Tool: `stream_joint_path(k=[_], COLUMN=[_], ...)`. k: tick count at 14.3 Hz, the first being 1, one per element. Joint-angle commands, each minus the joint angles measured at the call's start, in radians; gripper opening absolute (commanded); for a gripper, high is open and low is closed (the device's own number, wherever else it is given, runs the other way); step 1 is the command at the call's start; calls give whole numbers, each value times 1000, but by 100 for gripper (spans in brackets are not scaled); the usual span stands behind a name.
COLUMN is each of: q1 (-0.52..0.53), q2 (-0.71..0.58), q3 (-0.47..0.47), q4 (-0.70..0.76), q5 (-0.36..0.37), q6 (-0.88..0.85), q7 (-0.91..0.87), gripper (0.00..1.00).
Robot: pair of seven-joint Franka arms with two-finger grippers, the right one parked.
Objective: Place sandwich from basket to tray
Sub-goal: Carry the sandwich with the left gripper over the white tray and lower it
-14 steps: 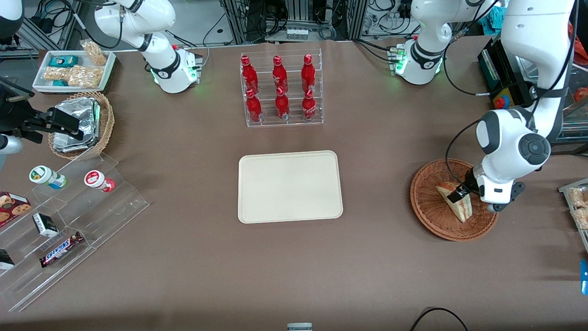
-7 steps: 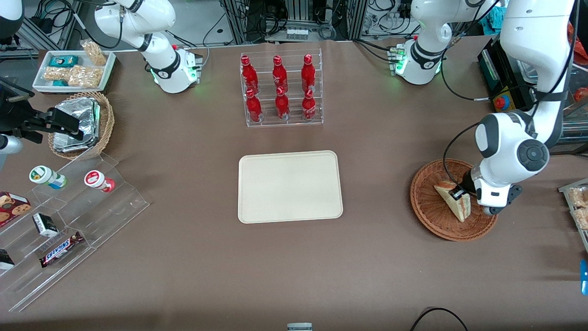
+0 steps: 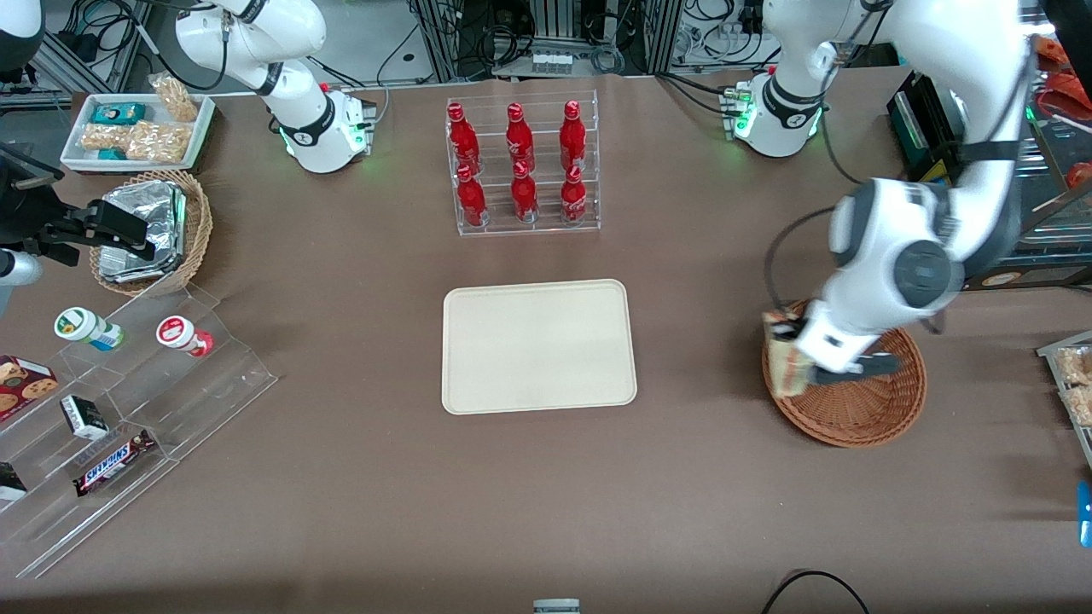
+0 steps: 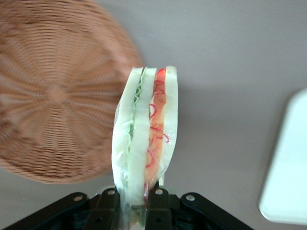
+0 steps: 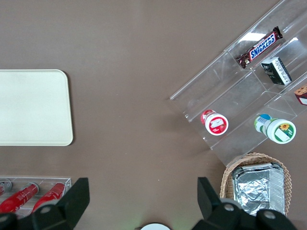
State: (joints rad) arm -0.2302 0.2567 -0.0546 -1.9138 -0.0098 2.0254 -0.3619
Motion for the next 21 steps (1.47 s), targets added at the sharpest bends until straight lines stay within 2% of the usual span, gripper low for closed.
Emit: stream_joint_path(k=[1, 7, 10, 14, 18, 20, 21], q1=[-151, -400, -475, -561, -589, -592, -590], q2=[44, 286, 396, 473, 507, 522, 524], q3=[13, 13, 13, 15, 15, 13, 13], q4=[63, 356, 496, 522, 516, 512, 507], q5=[-7, -7, -7, 4, 7, 7, 7], q6=[-19, -16, -14, 125, 168, 185, 205], q7=[-119, -477, -597, -667, -666, -669, -670], gripper=[0, 0, 0, 0, 0, 6, 25])
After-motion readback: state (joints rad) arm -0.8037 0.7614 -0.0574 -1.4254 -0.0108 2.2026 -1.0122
